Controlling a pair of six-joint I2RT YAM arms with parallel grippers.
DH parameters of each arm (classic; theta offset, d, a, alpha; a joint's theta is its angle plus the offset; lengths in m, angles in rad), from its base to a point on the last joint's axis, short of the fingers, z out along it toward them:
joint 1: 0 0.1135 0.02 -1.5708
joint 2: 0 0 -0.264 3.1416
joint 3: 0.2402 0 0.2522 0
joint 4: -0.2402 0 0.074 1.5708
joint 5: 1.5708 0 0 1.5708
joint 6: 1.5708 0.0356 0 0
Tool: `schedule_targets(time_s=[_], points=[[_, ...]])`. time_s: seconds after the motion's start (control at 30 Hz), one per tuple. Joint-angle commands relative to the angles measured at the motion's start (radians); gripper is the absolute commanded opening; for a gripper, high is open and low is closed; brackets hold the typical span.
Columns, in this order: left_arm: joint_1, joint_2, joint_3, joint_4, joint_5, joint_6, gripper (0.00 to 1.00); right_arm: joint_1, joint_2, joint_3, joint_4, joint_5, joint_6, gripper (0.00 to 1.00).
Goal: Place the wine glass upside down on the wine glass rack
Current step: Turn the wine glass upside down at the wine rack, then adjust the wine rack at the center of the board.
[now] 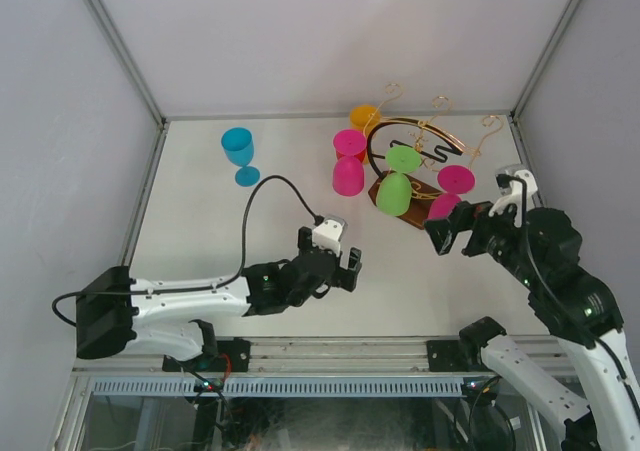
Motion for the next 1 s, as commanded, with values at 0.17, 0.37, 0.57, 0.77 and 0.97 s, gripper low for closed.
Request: schedule_targets(time_s=[0.17, 0.37, 0.57, 0.77, 0.97], points=[[0.0, -0.093, 0.135, -0.559, -0.09, -0.216, 1.0, -0.005, 0.063, 0.01, -0.009, 0.078, 0.084, 1.0], [0.12, -0.227, 0.067, -0.581, 0.031, -0.25, 1.0, -0.015, 0.066, 0.013, -0.009, 0.107, 0.077, 1.0], [0.284, -0.392, 0.058, -0.669, 0.059, -0.208, 1.0, -0.015, 0.102, 0.092, -0.015, 0.192, -0.039, 1.0], [0.386, -0.492, 0.127, -0.804, 0.045, -0.115, 1.0, -0.015, 0.215, 0.225, -0.004, 0.171, -0.175, 0.96], [0.407, -0.582, 0.179, -0.886, 0.029, -0.045, 1.0, -0.042, 0.42, 0.437, -0.041, 0.121, -0.274, 0.9]])
